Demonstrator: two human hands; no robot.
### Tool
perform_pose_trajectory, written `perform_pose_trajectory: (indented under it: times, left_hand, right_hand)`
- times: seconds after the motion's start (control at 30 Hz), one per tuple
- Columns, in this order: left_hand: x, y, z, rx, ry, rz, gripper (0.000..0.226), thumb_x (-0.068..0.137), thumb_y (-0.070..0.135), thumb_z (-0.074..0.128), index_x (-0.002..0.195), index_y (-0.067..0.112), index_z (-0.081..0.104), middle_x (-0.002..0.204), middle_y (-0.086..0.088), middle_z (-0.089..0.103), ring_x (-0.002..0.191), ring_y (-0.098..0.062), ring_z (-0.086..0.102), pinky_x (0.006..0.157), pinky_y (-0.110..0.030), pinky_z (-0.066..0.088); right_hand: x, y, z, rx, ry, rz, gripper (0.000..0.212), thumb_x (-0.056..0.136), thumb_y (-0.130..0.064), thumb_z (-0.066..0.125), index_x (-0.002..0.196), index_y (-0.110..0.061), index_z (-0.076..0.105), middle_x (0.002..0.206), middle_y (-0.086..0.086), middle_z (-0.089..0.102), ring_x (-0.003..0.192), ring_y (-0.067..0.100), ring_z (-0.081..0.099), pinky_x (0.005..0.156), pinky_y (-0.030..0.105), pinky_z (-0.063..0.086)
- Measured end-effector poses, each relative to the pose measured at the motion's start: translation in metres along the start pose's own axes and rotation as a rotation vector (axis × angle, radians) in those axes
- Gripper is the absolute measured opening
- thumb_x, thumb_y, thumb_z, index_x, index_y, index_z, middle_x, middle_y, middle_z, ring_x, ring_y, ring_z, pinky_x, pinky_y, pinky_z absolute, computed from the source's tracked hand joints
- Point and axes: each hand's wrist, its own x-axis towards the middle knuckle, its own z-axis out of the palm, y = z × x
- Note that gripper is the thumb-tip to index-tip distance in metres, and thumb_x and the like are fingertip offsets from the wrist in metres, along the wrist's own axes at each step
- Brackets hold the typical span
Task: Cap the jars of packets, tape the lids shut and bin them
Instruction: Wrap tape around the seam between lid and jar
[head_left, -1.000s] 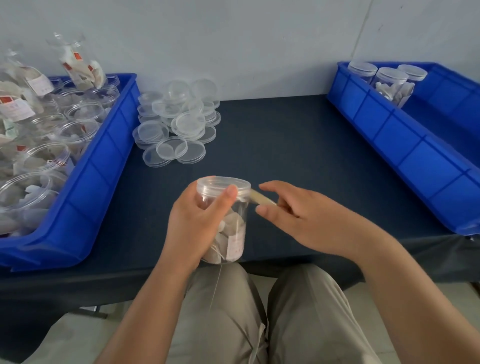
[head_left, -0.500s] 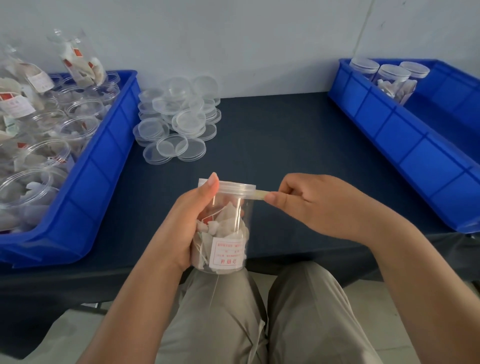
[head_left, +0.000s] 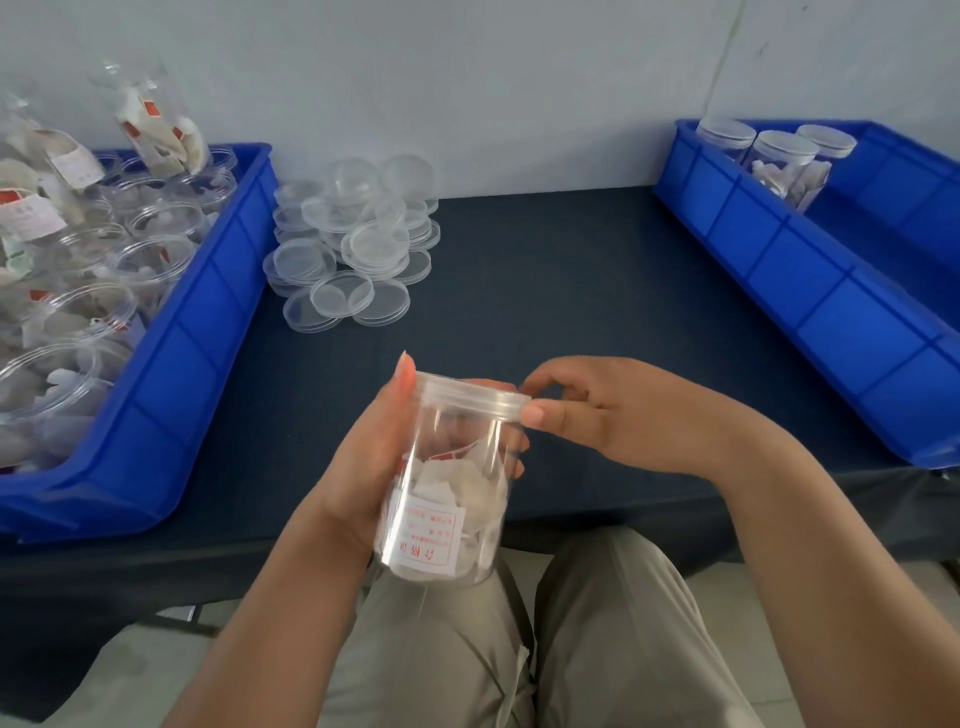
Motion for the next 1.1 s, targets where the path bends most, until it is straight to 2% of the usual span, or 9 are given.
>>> perform_pose_trajectory:
  times: [0.13, 0.23, 0.33, 0.47, 0.57, 0.67, 0.77, 0.93, 1.1]
  left_hand:
    - [0.007, -0.004, -0.008, 0.071, -0.097, -0.049, 0.114, 0.081, 0.085, 0.065, 0.158, 0.005, 0.044, 0.123, -0.03, 0.063, 0.105, -0.04, 0.069, 0.095, -0.049, 0.056]
    - [0.007, -0.001, -0.018, 0.279, -0.051, -0.072, 0.107, 0.079, 0.096, 0.049, 0.158, 0.024, 0.049, 0.14, -0.023, 0.065, 0.127, -0.04, 0.065, 0.105, -0.057, 0.052]
    - [0.006, 0.0, -0.017, 0.478, 0.129, 0.008, 0.095, 0.072, 0.103, 0.045, 0.145, 0.045, 0.061, 0.144, -0.002, 0.068, 0.134, -0.025, 0.064, 0.109, -0.047, 0.053]
    - [0.009, -0.007, -0.007, 0.749, 0.508, 0.312, 0.078, 0.078, 0.102, 0.034, 0.112, 0.046, 0.078, 0.109, 0.008, 0.081, 0.106, -0.008, 0.076, 0.085, -0.027, 0.062]
    - [0.008, -0.016, 0.005, 0.69, 0.545, 0.344, 0.066, 0.091, 0.091, 0.026, 0.131, 0.055, 0.065, 0.121, 0.022, 0.074, 0.113, 0.004, 0.069, 0.084, -0.013, 0.058]
    - [0.008, -0.022, 0.014, 0.749, 0.577, 0.392, 0.059, 0.086, 0.081, 0.043, 0.136, 0.051, 0.049, 0.123, 0.033, 0.062, 0.117, 0.006, 0.064, 0.085, -0.01, 0.053]
    - [0.008, -0.02, 0.019, 0.885, 0.673, 0.431, 0.079, 0.066, 0.079, 0.07, 0.135, 0.047, 0.05, 0.128, 0.025, 0.061, 0.119, 0.007, 0.06, 0.084, -0.005, 0.048]
    - [0.006, -0.022, 0.022, 0.884, 0.692, 0.491, 0.099, 0.068, 0.075, 0.075, 0.154, 0.043, 0.038, 0.127, 0.047, 0.053, 0.122, 0.015, 0.056, 0.089, -0.002, 0.046]
    - [0.011, -0.018, 0.017, 0.933, 0.775, 0.495, 0.081, 0.062, 0.078, 0.074, 0.134, 0.048, 0.051, 0.117, 0.048, 0.056, 0.11, 0.016, 0.06, 0.081, -0.002, 0.047]
  right_hand:
    - [-0.003, 0.002, 0.001, 0.122, -0.072, -0.136, 0.048, 0.093, -0.083, 0.048, 0.137, -0.062, 0.052, 0.115, -0.029, 0.068, 0.098, -0.015, 0.059, 0.084, 0.025, 0.042]
    - [-0.005, 0.008, 0.004, 0.155, -0.067, -0.151, 0.07, 0.085, -0.09, 0.047, 0.15, -0.067, 0.037, 0.133, -0.041, 0.057, 0.112, -0.019, 0.054, 0.091, 0.02, 0.041]
    - [-0.006, 0.012, 0.007, 0.157, -0.031, -0.156, 0.065, 0.088, -0.088, 0.05, 0.149, -0.068, 0.038, 0.141, -0.044, 0.052, 0.125, -0.018, 0.051, 0.104, 0.022, 0.042]
    - [-0.004, 0.01, 0.011, 0.181, 0.141, -0.101, 0.053, 0.088, -0.085, 0.051, 0.137, -0.068, 0.05, 0.129, -0.048, 0.057, 0.12, -0.016, 0.054, 0.097, 0.02, 0.045]
    - [-0.003, 0.006, 0.017, 0.117, 0.246, -0.074, 0.047, 0.089, -0.087, 0.046, 0.132, -0.069, 0.051, 0.123, -0.051, 0.056, 0.114, -0.018, 0.054, 0.09, 0.018, 0.046]
    - [-0.004, 0.0, 0.023, 0.148, 0.29, -0.073, 0.041, 0.095, -0.081, 0.048, 0.131, -0.063, 0.057, 0.123, -0.047, 0.059, 0.115, -0.015, 0.056, 0.094, 0.021, 0.048]
    - [-0.006, -0.005, 0.025, 0.105, 0.299, -0.051, 0.048, 0.092, -0.083, 0.046, 0.133, -0.061, 0.058, 0.125, -0.044, 0.061, 0.116, -0.01, 0.059, 0.098, 0.029, 0.052]
    - [-0.008, -0.011, 0.033, 0.043, 0.342, -0.016, 0.061, 0.086, -0.089, 0.038, 0.136, -0.06, 0.055, 0.124, -0.036, 0.066, 0.112, -0.002, 0.063, 0.093, 0.036, 0.058]
    - [-0.006, -0.009, 0.036, 0.014, 0.238, 0.022, 0.062, 0.091, -0.088, 0.035, 0.143, -0.057, 0.048, 0.127, -0.032, 0.065, 0.113, 0.0, 0.063, 0.096, 0.033, 0.055]
